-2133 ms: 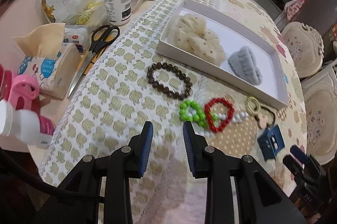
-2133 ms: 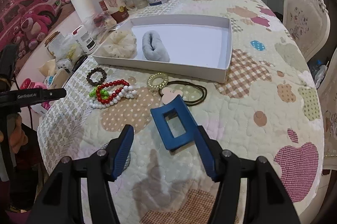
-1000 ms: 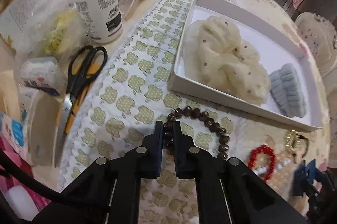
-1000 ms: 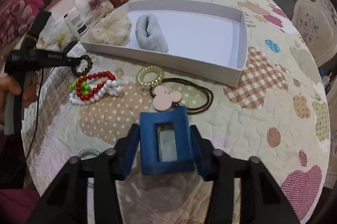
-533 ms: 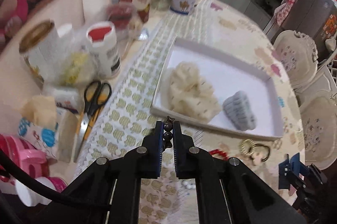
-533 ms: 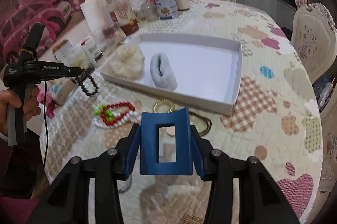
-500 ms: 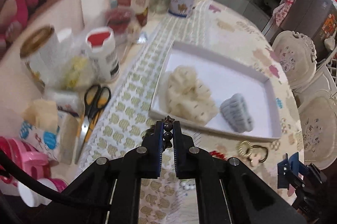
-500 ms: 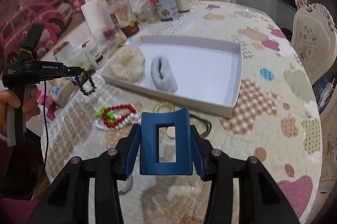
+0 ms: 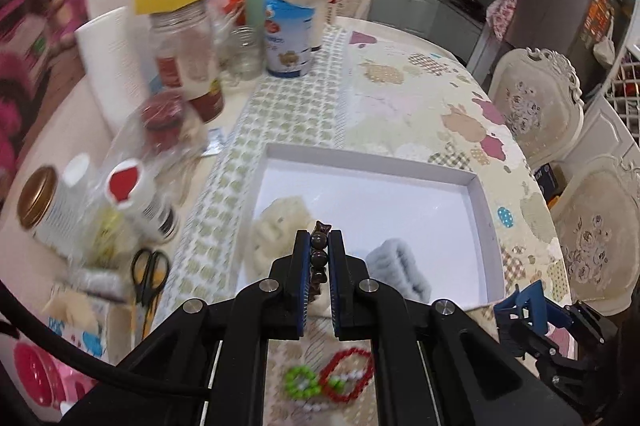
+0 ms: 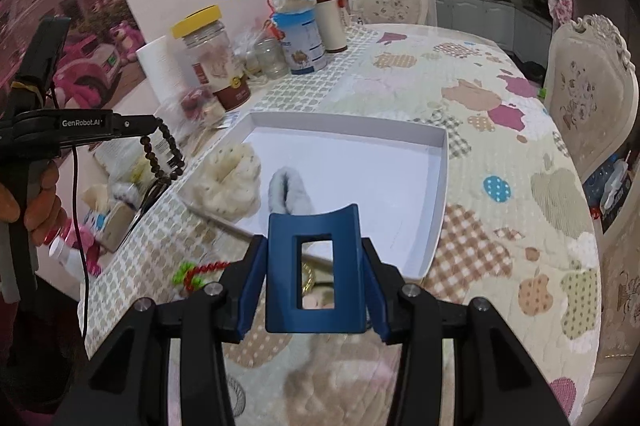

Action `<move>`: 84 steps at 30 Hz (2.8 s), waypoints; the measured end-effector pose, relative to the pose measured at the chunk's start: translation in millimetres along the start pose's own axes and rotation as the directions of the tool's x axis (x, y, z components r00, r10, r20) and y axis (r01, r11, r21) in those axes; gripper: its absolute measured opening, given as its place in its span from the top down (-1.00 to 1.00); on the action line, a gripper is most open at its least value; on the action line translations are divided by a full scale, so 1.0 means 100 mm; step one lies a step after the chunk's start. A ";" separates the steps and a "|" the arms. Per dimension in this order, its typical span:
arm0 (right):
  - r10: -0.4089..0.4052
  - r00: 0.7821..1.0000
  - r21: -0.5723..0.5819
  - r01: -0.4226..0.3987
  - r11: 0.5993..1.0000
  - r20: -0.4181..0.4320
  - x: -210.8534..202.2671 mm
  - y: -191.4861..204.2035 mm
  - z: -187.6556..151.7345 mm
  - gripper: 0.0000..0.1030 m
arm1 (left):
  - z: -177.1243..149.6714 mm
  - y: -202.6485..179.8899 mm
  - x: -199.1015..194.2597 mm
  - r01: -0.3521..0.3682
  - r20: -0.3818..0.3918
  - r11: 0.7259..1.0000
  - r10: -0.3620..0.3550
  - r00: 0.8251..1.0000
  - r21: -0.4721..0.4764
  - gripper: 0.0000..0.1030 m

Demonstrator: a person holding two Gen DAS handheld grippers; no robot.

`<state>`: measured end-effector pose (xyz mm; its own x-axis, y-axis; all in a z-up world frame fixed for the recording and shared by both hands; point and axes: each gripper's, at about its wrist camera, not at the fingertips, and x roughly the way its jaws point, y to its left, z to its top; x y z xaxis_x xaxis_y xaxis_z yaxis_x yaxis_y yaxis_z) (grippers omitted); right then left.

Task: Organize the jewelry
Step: 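Grasp the dark bead bracelet with the left tool while the right tool lifts the clip, then drop the bead bracelet in the tray with the left tool while the right tool places the clip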

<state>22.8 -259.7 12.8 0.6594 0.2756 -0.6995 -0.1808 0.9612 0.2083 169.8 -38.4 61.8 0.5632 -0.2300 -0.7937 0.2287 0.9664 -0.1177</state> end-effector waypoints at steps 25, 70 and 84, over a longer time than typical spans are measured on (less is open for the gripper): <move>-0.062 0.988 0.080 0.074 0.994 -0.139 1.16 -0.33 0.32 0.09 | 0.15 0.01 1.44 0.044 -0.213 0.998 -0.054 0.976 -0.048 0.85; -0.062 0.997 0.050 0.064 0.997 -0.039 0.11 0.20 -0.13 -0.21 | -0.79 -0.09 -0.04 -0.069 -0.037 0.997 0.068 0.997 -0.035 0.35; -0.075 0.997 0.002 0.075 0.997 -0.036 -0.33 0.33 -0.45 -0.21 | -1.22 -0.19 -0.40 -0.088 -0.023 0.996 0.087 0.996 -0.024 0.35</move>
<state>-37.1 -236.9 12.0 0.6442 0.2031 -0.7374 -0.1292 0.9791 0.1568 45.9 -33.6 23.2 0.5628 -0.1420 -0.8143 0.1592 0.9853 -0.0618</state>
